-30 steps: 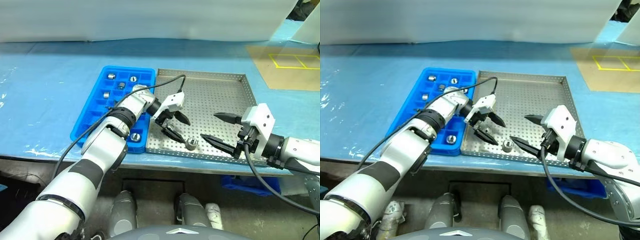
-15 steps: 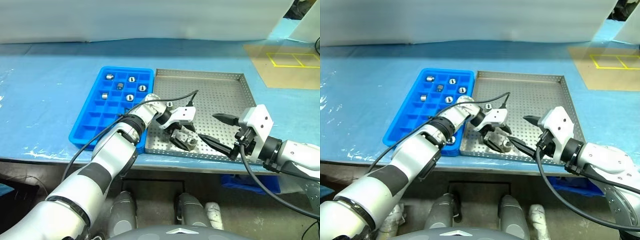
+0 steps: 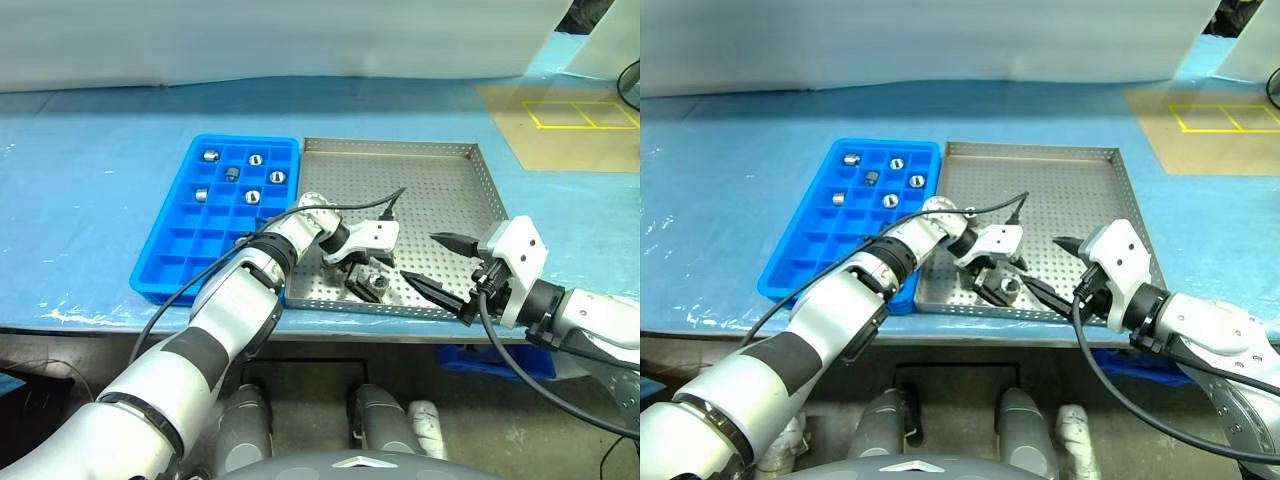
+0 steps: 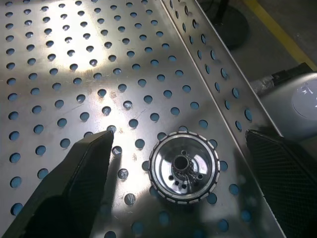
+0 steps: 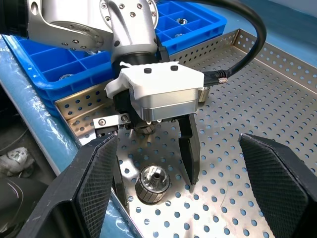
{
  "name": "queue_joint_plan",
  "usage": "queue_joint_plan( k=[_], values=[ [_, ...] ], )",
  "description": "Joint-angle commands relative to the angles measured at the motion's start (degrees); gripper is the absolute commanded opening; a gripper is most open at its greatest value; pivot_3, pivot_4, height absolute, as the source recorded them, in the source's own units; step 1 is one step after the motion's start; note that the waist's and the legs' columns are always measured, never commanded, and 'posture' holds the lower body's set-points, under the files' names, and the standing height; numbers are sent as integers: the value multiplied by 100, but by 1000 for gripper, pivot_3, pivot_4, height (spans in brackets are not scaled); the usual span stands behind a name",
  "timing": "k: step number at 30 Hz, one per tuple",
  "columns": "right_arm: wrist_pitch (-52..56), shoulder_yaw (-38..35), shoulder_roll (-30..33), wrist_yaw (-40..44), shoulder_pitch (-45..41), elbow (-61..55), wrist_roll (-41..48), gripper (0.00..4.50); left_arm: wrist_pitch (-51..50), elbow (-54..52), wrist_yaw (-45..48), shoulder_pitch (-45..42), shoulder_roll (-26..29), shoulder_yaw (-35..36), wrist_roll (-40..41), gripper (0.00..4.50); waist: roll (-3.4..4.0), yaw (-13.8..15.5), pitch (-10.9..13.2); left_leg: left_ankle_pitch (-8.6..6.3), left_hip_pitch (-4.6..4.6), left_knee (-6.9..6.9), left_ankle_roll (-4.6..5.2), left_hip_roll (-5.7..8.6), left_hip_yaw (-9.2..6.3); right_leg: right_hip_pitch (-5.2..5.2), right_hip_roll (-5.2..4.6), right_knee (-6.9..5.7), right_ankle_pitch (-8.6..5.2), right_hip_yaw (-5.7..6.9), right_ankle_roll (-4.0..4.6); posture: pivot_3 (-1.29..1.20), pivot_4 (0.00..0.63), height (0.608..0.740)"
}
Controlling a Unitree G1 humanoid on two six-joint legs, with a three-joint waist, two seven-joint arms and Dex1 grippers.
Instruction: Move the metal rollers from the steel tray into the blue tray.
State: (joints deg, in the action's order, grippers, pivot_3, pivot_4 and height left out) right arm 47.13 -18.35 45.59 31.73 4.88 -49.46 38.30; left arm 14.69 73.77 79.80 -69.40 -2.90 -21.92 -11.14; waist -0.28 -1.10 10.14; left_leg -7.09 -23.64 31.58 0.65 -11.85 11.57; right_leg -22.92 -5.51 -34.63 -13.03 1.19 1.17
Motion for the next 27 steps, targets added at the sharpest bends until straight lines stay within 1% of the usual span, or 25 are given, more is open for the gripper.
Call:
queue_joint_plan(
  k=[1,16,19,22,25,27],
  values=[
    [-215,-109,12,-4,69,-163,-74,4064,112,-27,125,-64,-12,28,-101,4500,0,-5,0,-1,-1,0,1,0,0,-1,0,1,0,0,0,-635,150,740],
    [-497,160,-43,-39,156,-20,-430,4064,314,-37,-358,84,-94,49,-390,4500,0,-8,0,-7,-7,1,11,1,0,-3,-11,8,0,0,-1,-629,150,740],
    [-547,155,-43,-16,191,12,-486,4106,330,-34,-408,89,-86,77,-380,3900,0,-9,0,-8,-8,1,12,1,0,-4,-12,10,-1,0,-2,-627,150,740],
    [-592,158,-51,3,213,38,-512,4106,316,-24,-496,73,-74,28,-443,2955,0,-10,0,-9,-8,0,14,1,0,-4,-13,10,-1,0,-2,-627,150,740],
    [-632,177,-58,20,228,60,-550,4106,323,-20,-424,71,-77,26,-444,2955,0,-11,0,-10,-9,1,14,1,0,-5,-15,11,-1,-1,-3,-622,150,740],
    [-665,190,-64,35,232,83,-579,4106,329,-21,-456,70,-73,27,-457,2629,0,-11,0,-10,-9,0,15,1,0,-5,-16,11,-2,-1,-3,-622,150,740]
  ],
)
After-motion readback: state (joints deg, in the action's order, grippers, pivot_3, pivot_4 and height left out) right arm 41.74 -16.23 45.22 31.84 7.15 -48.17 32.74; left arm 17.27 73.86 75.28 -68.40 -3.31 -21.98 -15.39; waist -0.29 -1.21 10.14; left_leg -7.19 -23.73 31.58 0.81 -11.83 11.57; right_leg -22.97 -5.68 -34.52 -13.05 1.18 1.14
